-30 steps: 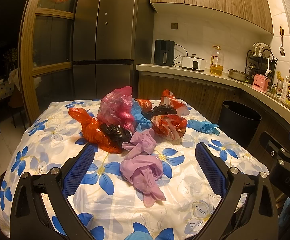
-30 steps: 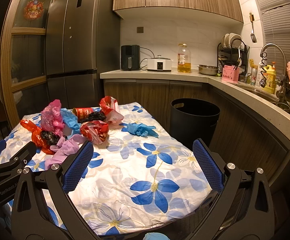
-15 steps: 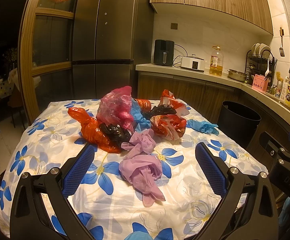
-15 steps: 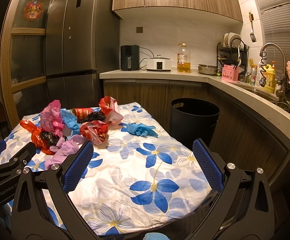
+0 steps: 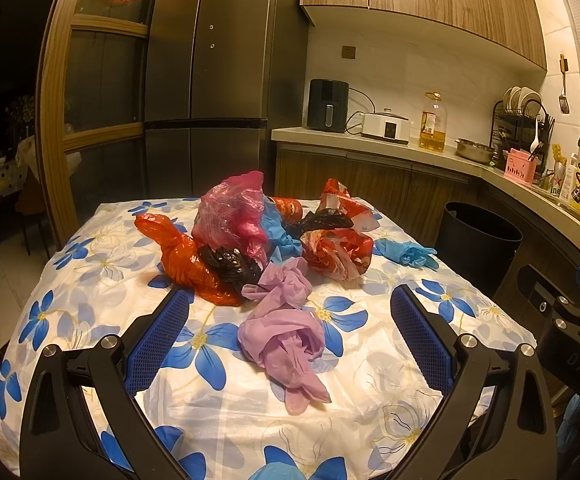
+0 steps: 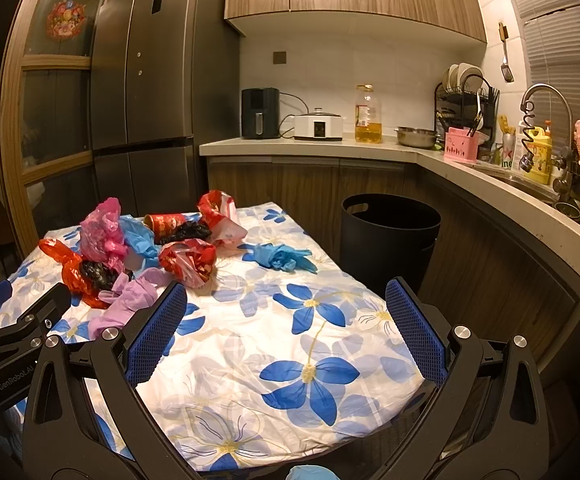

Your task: Collect trash

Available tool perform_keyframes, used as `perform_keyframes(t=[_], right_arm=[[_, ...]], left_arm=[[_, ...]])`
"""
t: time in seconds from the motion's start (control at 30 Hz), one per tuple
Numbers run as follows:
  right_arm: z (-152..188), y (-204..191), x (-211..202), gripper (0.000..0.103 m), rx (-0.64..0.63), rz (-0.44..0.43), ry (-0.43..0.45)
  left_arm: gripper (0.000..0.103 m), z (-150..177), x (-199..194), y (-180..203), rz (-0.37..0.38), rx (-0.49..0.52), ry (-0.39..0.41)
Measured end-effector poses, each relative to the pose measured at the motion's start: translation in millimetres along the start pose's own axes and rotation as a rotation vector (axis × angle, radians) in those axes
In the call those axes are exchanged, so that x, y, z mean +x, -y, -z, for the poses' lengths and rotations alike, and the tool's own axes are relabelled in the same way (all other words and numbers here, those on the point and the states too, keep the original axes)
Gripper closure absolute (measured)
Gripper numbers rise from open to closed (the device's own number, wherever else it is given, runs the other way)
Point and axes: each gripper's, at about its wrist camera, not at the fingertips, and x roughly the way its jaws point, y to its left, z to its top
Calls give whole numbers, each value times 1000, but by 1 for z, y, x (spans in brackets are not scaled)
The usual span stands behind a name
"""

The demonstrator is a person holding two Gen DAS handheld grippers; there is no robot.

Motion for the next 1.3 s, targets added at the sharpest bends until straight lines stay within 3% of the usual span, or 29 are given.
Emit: perform_keyframes(t=[0.8,1.13,1.3], right_arm=[[11,0,15,5,-1,-11,-8],[21,-7,41,5,-1,-99,-16],[27,-10,61,7,1,-150,-45]], left_arm=[[6,13,10,-13,3,-29,6],[6,37,41,-37,-20,-71,-16],[11,42,65,-37,-25,-65,-29]])
